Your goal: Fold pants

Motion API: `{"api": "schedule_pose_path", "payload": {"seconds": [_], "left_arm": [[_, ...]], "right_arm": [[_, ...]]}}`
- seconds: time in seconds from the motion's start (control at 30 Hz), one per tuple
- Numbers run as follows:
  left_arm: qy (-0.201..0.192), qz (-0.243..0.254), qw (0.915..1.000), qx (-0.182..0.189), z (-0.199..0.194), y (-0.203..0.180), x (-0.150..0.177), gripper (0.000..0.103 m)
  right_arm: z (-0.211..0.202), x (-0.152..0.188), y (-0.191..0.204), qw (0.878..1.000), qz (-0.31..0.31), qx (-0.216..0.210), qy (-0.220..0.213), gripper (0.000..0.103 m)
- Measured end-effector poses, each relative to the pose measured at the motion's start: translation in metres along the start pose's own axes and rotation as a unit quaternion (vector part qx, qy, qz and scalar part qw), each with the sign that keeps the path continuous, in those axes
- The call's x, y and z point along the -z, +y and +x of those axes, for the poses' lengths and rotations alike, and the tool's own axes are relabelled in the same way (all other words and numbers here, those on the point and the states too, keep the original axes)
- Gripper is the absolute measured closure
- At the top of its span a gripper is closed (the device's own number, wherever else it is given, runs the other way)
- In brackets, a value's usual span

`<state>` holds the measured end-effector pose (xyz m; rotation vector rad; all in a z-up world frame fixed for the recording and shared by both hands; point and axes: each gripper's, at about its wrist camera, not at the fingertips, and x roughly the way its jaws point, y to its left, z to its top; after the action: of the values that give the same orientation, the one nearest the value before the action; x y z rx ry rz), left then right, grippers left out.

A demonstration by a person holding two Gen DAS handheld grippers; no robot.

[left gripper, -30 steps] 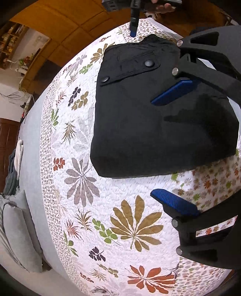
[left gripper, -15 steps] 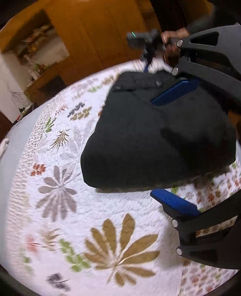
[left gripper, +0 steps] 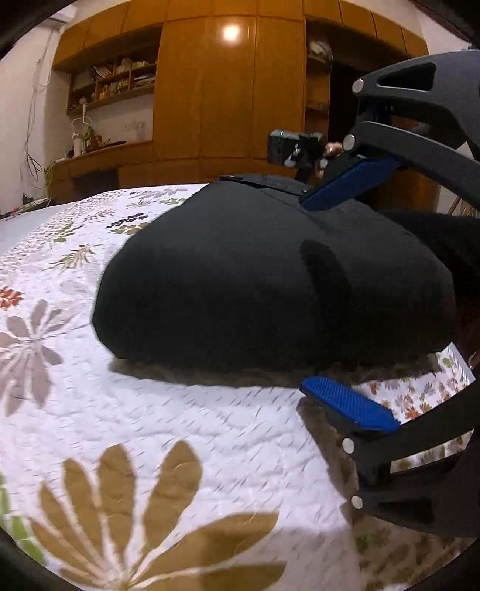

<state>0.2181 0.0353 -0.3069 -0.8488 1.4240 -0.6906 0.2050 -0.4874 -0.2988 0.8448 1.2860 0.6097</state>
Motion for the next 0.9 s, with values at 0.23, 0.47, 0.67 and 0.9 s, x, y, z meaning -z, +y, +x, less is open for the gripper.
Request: {"api": "schedule_pose_path", "payload": {"seconds": [0.23, 0.47, 0.67, 0.9], "left_arm": [[0.014, -0.011, 0.9981, 0.059, 0.017, 0.014, -0.003, 0.012], [0.027, -0.006, 0.9984, 0.05, 0.028, 0.018, -0.01, 0.012], [0.04, 0.012, 0.9983, 0.042, 0.03, 0.012, -0.012, 0.011], [0.062, 0.024, 0.9963, 0.054, 0.053, -0.002, -0.015, 0.011]], "right_arm": [[0.019, -0.001, -0.014, 1.0, 0.009, -0.013, 0.026, 0.004], [0.031, -0.006, -0.016, 0.998, 0.007, -0.04, 0.046, 0.003], [0.05, -0.009, -0.008, 0.996, -0.008, -0.05, 0.073, 0.003], [0.079, -0.014, 0.008, 0.992, -0.013, -0.073, 0.1, 0.003]]}}
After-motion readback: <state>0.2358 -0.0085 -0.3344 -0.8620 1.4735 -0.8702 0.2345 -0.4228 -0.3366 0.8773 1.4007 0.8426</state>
